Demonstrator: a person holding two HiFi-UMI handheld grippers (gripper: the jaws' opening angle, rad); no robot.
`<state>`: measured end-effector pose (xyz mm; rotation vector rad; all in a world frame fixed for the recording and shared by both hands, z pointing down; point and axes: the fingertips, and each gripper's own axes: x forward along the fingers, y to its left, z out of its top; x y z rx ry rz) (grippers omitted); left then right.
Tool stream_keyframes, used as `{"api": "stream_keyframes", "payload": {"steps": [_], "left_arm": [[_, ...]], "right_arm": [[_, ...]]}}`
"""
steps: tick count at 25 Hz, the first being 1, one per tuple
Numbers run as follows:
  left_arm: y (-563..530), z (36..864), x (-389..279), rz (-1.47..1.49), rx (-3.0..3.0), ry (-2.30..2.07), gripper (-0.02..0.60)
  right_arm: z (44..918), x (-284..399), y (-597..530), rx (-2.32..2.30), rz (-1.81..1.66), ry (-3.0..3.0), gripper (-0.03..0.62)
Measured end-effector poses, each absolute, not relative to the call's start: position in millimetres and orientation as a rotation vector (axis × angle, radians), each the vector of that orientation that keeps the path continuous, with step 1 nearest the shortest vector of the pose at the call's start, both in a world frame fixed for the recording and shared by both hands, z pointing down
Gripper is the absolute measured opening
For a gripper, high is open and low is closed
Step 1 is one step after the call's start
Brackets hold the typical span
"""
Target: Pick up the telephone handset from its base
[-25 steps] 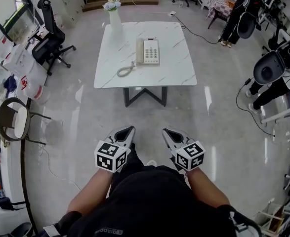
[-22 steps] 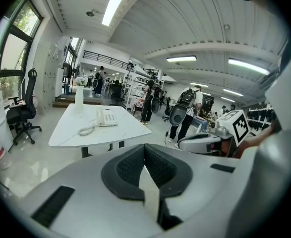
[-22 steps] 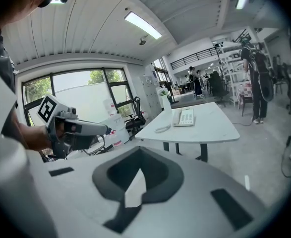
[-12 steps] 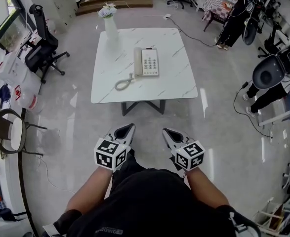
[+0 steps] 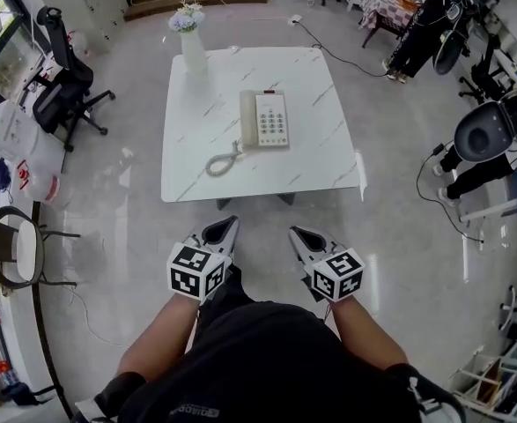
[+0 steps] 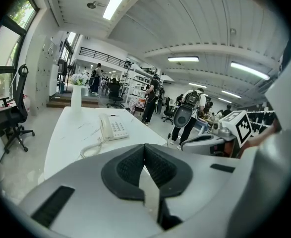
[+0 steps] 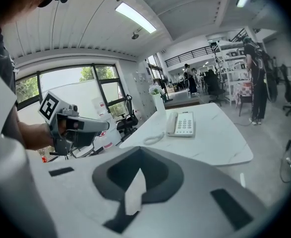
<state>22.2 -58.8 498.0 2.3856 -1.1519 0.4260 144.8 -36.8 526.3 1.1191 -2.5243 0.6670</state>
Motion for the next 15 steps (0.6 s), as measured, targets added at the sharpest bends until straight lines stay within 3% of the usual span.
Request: {"api": "stream_keyframes", "payload": {"steps": [15], "left_arm": [[-188.3, 475.5, -29.2, 0.445, 2.466, -1.087, 0.002]], "right_arm": [[504.0, 94.1, -150.0, 1.223, 0.636, -2.484, 0.002]]}}
